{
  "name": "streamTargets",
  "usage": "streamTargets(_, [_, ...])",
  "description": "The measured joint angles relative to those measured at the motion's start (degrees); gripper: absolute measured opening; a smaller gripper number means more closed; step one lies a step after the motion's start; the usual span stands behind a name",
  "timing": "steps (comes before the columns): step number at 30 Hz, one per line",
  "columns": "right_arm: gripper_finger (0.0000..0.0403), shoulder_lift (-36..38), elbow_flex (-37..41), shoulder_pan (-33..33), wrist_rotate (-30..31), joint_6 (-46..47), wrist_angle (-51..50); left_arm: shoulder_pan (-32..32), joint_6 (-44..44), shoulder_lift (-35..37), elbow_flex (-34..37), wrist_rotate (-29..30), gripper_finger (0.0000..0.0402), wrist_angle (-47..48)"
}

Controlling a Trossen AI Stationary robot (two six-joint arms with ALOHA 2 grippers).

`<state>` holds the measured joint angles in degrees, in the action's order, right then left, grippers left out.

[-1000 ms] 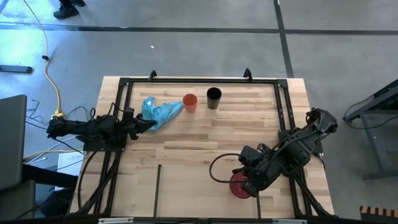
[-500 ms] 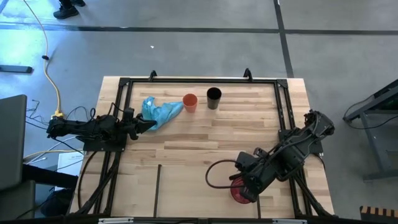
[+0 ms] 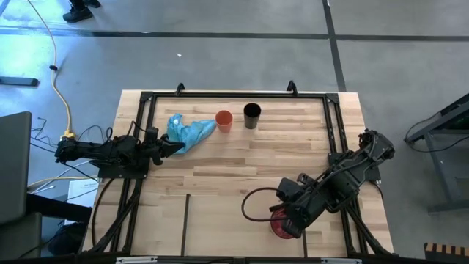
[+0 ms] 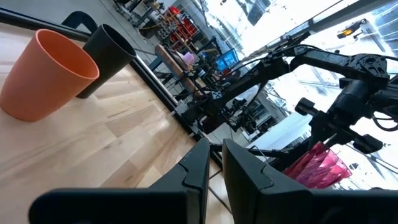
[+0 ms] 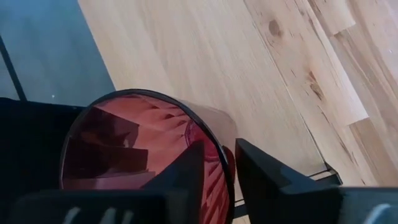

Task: Stack small to large cups/mugs on shelf
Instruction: Put the red cup on the shelf, then put the black cup on the shelf

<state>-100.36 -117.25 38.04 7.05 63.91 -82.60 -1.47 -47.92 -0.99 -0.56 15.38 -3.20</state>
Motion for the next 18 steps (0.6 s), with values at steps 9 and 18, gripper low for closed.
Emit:
streamTargets(9, [0.0108, 0.2, 0.0, 0.0, 0.0, -1.4, 0.0, 0.0, 0.0, 0.0, 0.0, 0.0, 0.0035, 0.0])
streamTargets(18, [0.0108, 1.6, -0.1, -0.2, -0.1, -1.4, 0.1, 0.0, 0.0, 0.0, 0.0, 0.0, 0.0035, 0.0])
